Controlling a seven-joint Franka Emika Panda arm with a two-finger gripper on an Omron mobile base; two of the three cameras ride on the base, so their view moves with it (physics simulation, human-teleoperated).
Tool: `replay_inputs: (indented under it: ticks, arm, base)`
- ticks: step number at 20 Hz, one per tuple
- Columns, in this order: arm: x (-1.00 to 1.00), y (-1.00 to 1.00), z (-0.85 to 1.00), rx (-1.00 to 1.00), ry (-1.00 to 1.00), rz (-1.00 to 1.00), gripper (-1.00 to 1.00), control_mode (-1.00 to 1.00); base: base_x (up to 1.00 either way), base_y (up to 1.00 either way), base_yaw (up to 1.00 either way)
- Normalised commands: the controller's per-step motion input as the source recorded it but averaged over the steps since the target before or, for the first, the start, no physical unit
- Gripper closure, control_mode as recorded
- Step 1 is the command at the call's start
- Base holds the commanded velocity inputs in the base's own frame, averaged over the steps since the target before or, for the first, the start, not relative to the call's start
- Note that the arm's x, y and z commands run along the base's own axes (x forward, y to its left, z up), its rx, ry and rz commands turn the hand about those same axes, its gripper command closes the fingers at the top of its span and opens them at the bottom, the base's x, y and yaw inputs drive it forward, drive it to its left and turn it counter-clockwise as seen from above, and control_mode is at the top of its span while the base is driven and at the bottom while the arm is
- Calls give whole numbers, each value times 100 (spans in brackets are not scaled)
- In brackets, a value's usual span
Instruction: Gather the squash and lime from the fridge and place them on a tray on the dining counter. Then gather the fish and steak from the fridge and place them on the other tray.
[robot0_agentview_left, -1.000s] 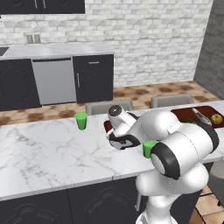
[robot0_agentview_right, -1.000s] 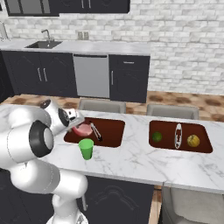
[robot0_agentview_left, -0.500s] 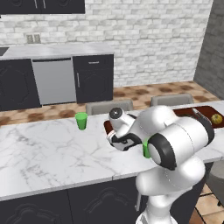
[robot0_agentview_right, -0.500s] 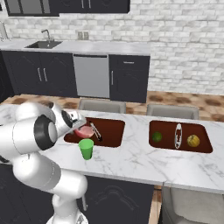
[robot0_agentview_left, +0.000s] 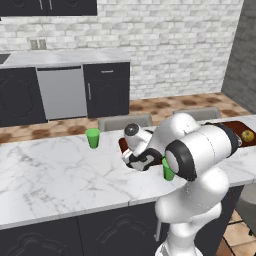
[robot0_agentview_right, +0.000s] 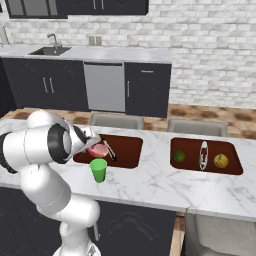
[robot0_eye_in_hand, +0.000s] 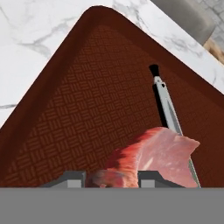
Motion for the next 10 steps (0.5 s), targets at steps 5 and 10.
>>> replay_inputs:
  ticks: [5, 10]
  arm:
    - [20, 0, -24, 0, 1, 0, 100, -100]
    - [10, 1, -17, 0, 0, 0, -100, -100]
  base:
    - [0, 0, 0]
    - [0, 0, 0]
